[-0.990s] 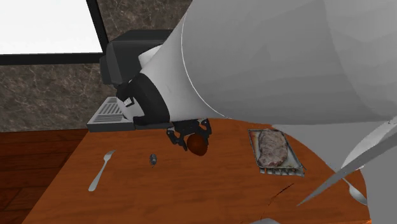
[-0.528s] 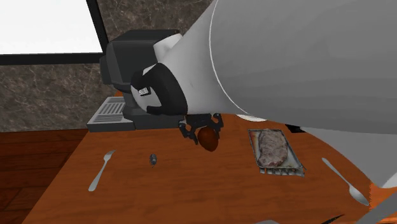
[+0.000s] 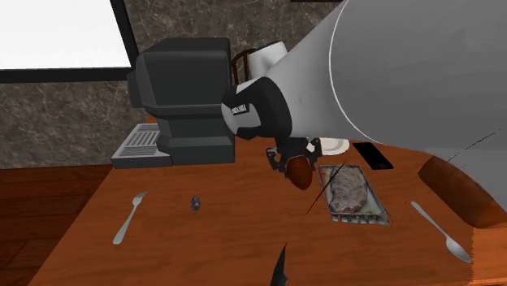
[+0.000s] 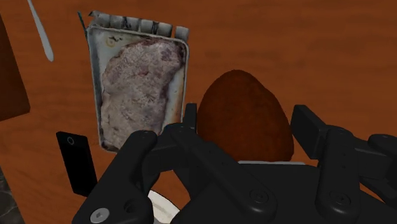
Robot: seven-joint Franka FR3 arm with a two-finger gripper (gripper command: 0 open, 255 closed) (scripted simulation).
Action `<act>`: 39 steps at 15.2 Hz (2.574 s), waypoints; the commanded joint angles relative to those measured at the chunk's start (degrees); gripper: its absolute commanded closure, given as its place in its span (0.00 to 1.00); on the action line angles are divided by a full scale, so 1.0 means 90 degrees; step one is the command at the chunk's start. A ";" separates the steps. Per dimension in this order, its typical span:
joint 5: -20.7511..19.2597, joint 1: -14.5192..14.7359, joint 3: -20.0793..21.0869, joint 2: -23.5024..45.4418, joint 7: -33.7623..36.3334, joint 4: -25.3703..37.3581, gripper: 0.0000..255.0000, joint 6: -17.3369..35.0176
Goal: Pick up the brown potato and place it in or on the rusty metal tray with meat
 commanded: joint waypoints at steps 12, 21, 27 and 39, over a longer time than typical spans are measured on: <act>-0.0307 -0.0617 -0.1725 0.1331 -0.2101 0.1274 1.00 0.0938; -0.0125 -0.0703 -0.2205 0.2048 -0.2537 0.1380 1.00 0.1701; -0.0106 -0.0718 -0.2305 0.2366 -0.2454 0.1114 1.00 0.2257; -0.0063 -0.0731 -0.2347 0.2545 -0.2454 0.1044 0.00 0.2497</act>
